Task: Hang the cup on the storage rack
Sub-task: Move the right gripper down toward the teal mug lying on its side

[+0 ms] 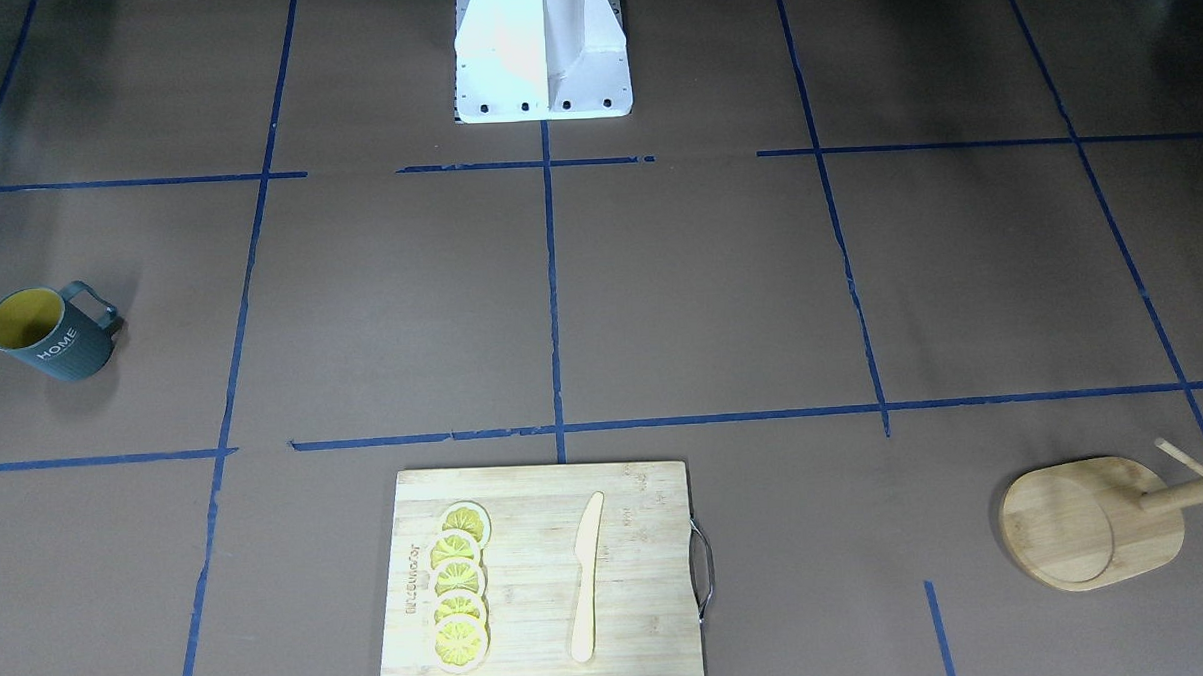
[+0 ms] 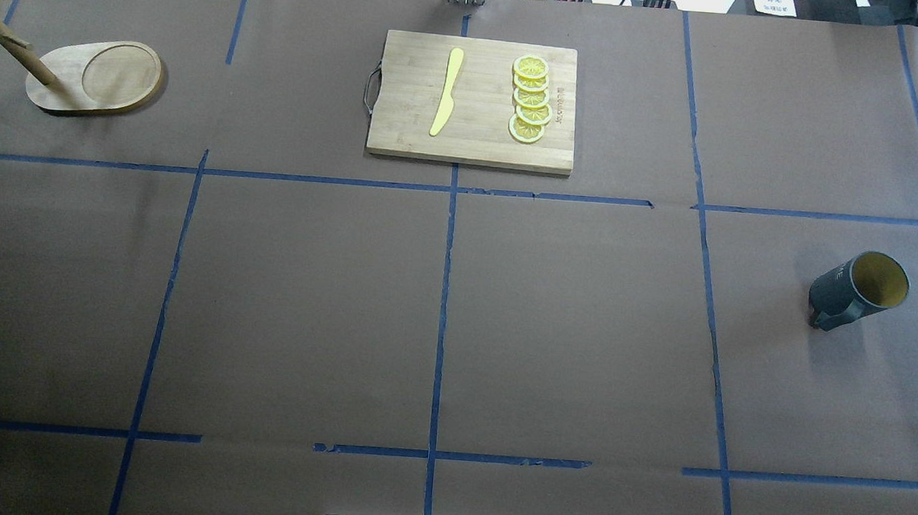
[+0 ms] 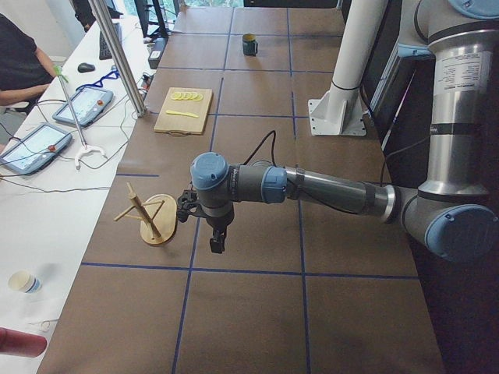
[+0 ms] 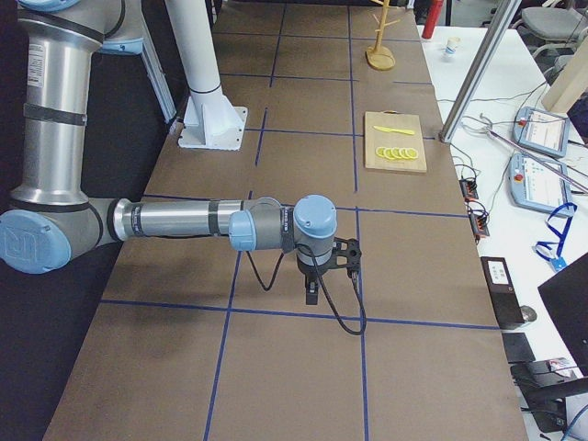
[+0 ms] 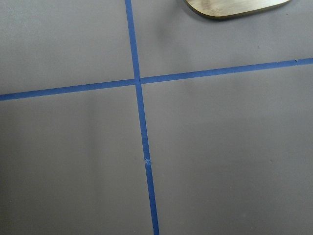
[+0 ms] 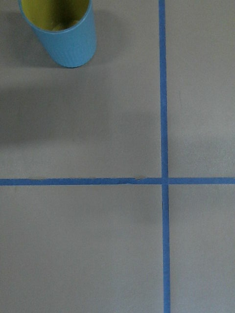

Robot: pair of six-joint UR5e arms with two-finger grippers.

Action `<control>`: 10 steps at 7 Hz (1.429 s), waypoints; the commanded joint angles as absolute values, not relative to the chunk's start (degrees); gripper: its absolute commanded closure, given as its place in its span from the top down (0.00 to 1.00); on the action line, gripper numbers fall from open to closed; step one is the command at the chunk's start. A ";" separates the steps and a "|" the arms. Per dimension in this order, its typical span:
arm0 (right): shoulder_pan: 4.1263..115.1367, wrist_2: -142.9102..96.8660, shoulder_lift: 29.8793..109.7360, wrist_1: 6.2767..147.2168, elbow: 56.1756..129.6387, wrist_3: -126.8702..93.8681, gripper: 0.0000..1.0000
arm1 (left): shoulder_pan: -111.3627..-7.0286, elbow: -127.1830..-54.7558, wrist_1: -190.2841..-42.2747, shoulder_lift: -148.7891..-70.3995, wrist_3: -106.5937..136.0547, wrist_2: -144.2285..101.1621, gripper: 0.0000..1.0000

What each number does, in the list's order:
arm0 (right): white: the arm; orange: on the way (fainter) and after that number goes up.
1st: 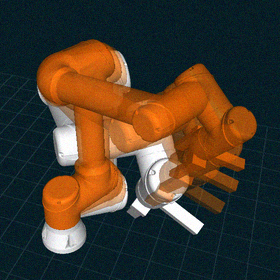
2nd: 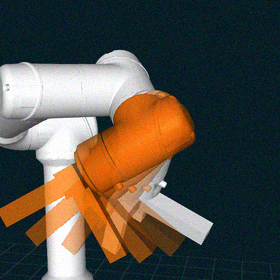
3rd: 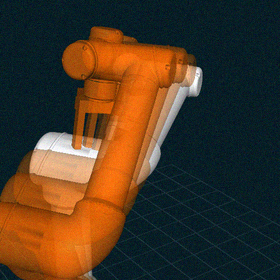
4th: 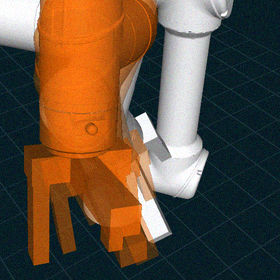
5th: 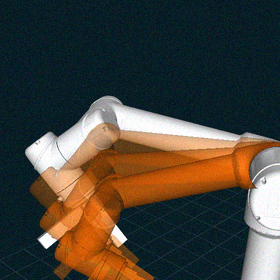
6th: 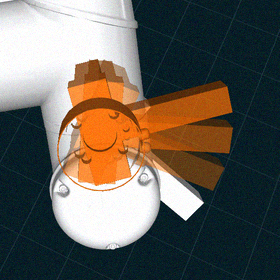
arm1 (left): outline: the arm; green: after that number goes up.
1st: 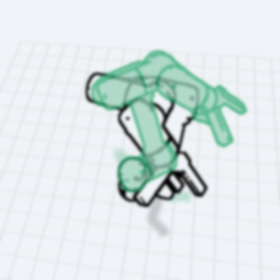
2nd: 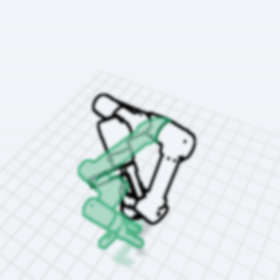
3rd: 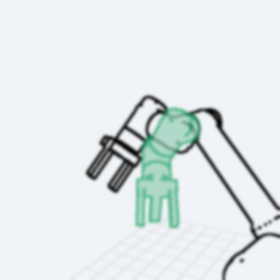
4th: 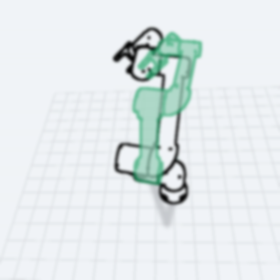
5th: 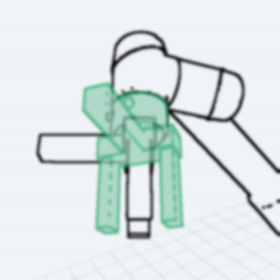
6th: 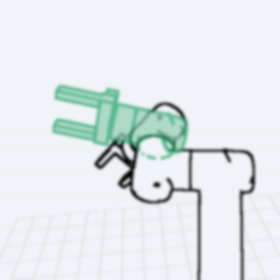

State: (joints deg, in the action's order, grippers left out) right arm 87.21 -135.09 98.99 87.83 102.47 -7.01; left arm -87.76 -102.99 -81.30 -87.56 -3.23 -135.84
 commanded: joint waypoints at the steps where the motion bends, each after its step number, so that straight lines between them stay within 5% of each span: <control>1: 87.19 -137.61 99.05 87.72 102.30 -7.12 1.00 | -87.63 -102.40 -81.30 -87.54 -2.55 -135.79 1.00; 4: 73.95 -137.21 98.44 78.98 103.63 -17.52 1.00 | -87.63 -102.57 -81.39 -87.36 -2.55 -136.14 1.00; 8: 67.60 -135.79 96.07 61.02 93.01 -34.43 0.95 | -87.54 -103.45 -81.39 -87.54 -2.55 -136.23 1.00; 10: 66.63 -136.05 95.45 60.82 92.99 -36.56 0.80 | -87.54 -103.53 -81.39 -87.63 -2.55 -136.32 1.00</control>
